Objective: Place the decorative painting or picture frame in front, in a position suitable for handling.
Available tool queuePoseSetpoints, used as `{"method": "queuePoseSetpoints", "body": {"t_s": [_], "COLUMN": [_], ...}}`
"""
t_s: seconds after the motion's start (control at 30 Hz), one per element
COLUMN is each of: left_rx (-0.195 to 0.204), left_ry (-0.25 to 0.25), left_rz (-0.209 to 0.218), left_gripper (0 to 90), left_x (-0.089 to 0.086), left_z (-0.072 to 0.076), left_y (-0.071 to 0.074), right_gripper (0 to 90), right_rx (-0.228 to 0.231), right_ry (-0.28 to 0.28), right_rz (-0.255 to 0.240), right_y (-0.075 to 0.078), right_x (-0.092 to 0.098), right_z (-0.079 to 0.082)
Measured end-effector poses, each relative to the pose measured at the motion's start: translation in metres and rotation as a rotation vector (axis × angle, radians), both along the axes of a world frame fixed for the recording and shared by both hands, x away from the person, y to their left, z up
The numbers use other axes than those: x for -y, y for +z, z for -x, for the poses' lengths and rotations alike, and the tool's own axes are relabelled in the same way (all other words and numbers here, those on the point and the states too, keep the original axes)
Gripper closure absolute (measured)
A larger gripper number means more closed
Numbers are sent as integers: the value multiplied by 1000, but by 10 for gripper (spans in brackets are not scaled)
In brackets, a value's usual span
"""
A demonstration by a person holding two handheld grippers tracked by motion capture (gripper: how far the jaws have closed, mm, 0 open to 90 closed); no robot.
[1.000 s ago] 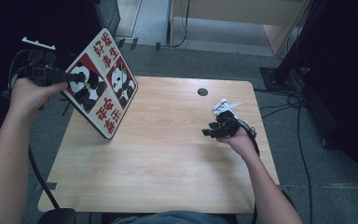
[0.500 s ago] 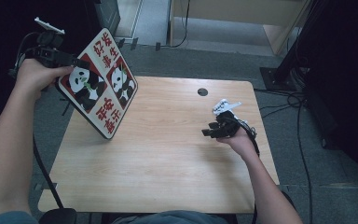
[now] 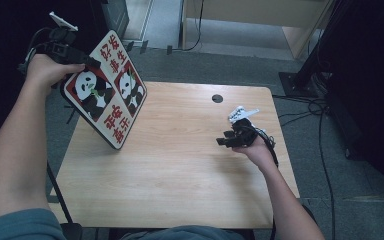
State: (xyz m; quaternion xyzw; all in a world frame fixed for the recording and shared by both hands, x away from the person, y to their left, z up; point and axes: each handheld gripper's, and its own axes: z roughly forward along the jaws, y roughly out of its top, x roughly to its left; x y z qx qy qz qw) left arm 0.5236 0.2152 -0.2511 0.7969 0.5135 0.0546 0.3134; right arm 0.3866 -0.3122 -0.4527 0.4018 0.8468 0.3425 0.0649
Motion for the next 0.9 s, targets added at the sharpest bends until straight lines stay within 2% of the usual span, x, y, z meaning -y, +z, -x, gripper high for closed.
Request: {"method": "queuePoseSetpoints", "body": {"t_s": [0.07, 0.1, 0.23, 0.33, 0.47, 0.53, 0.63, 0.77, 0.83, 0.87, 0.9], "left_rx": [-36, -36, -78, -77, -101, -121, -115, -48, -34, -29, -26], "left_ry": [3, 3, 17, 45, 42, 71, 71, 27, 26, 14, 4], "left_rz": [-6, -6, -55, -87, -80, -70, -62, -65, -41, -6, 8], "left_gripper": [598, 608, 677, 757, 790, 799, 809, 812, 812, 812, 812], "left_x": [4, 4, 10, 12, 14, 19, 24, 35, 38, 42, 45], "left_z": [-4, -4, -12, -13, -15, -14, -10, 6, 14, 22, 26], "left_y": [-1, -1, -2, 2, 6, 9, 13, 26, 35, 44, 47], "right_gripper": [499, 499, 499, 498, 498, 499, 499, 498, 499, 499, 499], "right_rx": [0, 0, 3, 2, -3, -4, -4, 4, 1, 2, 2], "right_ry": [1, 1, 1, 3, -6, -11, -14, -21, -31, -33, -36], "right_rz": [0, 0, -1, 0, -4, -5, -5, -9, -16, -18, -18], "right_y": [0, 0, 0, 0, 0, 0, 0, 1, 2, 2, 2], "right_x": [0, 0, 0, 2, 3, 6, 7, 11, 13, 14, 14], "right_z": [0, 0, 0, -1, -2, -3, -3, -4, -4, -4, -4]}}
